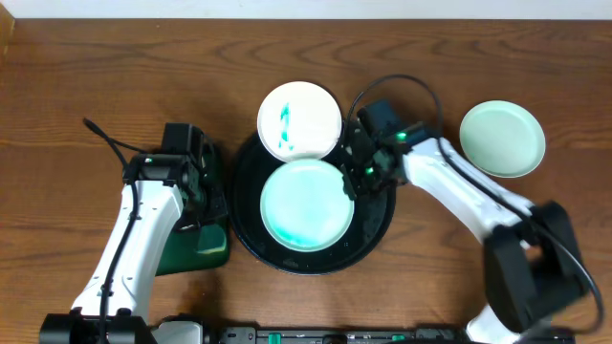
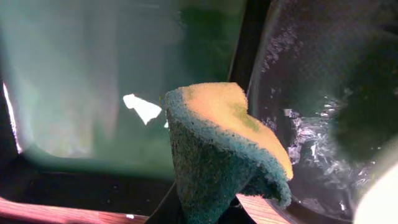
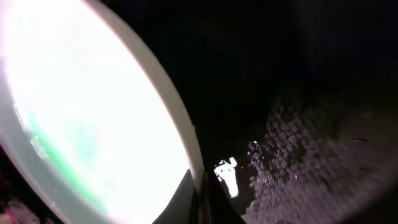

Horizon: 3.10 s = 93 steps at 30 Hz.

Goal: Clean dirty plates on tray and stack at the side
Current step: 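Retract the left arm and lift the bottom plate with the right gripper, then carry the plate right and lower it onto the pale plate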

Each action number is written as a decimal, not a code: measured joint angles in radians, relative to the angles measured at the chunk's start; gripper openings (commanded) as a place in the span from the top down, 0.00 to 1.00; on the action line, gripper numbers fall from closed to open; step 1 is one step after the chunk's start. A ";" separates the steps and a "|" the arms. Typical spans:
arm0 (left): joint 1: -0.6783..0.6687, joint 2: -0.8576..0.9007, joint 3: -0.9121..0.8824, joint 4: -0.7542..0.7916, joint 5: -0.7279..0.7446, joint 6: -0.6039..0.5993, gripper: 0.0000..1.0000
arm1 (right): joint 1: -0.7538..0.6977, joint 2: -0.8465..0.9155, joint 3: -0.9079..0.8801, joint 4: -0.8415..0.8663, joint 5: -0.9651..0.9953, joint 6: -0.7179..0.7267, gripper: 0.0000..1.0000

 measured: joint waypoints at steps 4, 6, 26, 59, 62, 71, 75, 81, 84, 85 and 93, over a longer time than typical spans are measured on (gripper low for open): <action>0.000 0.000 0.000 0.000 0.002 0.003 0.92 | 0.000 -0.091 0.001 -0.006 0.039 -0.002 0.99; 0.000 0.000 0.000 0.000 0.004 0.003 0.92 | 0.000 -0.116 0.001 -0.018 0.070 -0.003 0.99; 0.000 0.000 0.000 0.012 0.032 0.011 0.93 | 0.167 -0.137 0.134 -0.199 0.589 -0.016 0.99; 0.000 0.000 0.000 0.238 0.024 0.085 0.92 | 0.417 0.084 0.368 -0.383 1.278 -0.128 0.99; 0.000 0.000 0.000 0.238 0.023 0.085 0.92 | 0.476 0.125 0.368 -0.388 1.351 -0.128 0.99; 0.000 0.000 0.000 0.238 0.024 0.085 0.92 | 0.543 0.152 0.368 -0.417 1.447 -0.127 0.99; 0.000 0.000 0.000 0.237 0.024 0.085 0.93 | 0.543 0.152 0.368 -0.420 1.458 -0.127 0.99; 0.000 0.000 0.000 0.234 0.024 0.085 0.93 | 0.543 0.152 0.368 -0.420 1.464 -0.127 0.99; 0.000 0.000 0.000 0.233 0.024 0.085 0.93 | 0.541 0.153 0.368 -0.421 1.453 -0.119 0.99; 0.000 0.000 0.000 0.233 0.024 0.085 0.94 | 0.539 0.152 0.368 -0.423 1.443 -0.112 0.99; 0.000 0.000 0.000 0.232 0.024 0.085 0.93 | 0.428 0.150 0.375 -0.446 1.174 0.091 0.99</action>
